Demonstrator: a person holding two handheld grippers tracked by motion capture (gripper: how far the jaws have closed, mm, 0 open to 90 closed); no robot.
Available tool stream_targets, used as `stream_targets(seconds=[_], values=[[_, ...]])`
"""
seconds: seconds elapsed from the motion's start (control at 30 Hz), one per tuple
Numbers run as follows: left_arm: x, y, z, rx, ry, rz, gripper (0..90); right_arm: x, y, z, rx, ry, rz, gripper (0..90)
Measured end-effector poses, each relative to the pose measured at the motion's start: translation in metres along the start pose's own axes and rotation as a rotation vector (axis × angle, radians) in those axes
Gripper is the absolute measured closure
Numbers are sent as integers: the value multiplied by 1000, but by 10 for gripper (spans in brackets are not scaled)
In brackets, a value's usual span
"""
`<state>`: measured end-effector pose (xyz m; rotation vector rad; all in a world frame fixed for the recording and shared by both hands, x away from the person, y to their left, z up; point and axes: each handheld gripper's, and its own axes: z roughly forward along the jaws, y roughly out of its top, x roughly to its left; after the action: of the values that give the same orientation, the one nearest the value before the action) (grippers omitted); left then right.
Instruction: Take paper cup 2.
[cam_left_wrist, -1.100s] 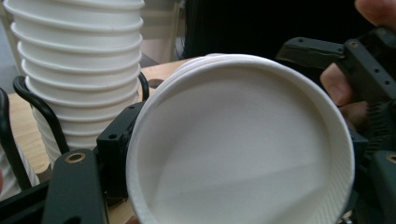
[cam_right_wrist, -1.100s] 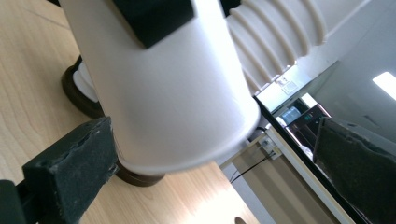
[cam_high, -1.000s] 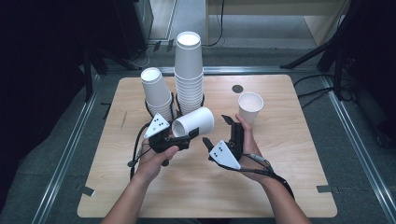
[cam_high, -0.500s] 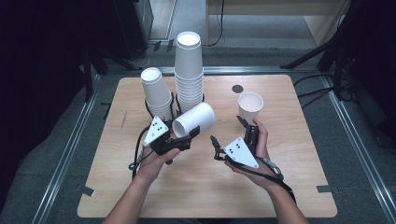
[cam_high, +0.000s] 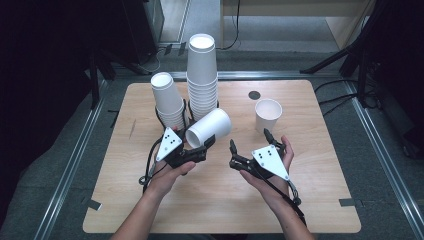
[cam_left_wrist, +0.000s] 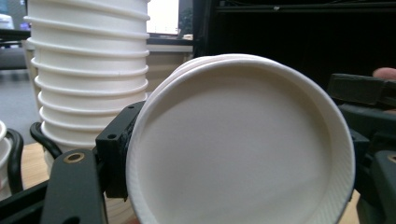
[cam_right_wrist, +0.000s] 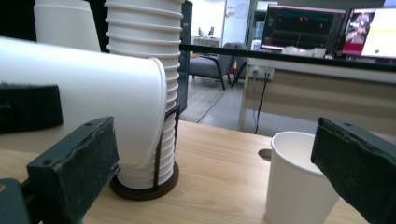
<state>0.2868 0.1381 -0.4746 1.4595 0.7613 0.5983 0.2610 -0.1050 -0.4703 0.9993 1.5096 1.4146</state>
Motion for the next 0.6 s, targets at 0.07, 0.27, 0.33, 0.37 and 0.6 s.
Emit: stream_targets(seconds=[0.07, 0.27, 0.33, 0.37, 0.6], values=[[-1, -1, 0, -8, -9, -4, 237, 0, 0, 0, 13, 10, 46, 9], [-3, -4, 1, -42, -12, 6, 232, 3, 0, -2, 28, 23, 186, 20], [-3, -4, 1, -46, -13, 5, 232, 4, 1, -2, 31, 35, 242, 21], [-3, -5, 1, -54, -8, 5, 231, 4, 1, -3, 33, 64, 300, 20], [-3, -6, 0, -80, -10, 2, 230, 6, 3, -1, 57, 105, 449, 19]])
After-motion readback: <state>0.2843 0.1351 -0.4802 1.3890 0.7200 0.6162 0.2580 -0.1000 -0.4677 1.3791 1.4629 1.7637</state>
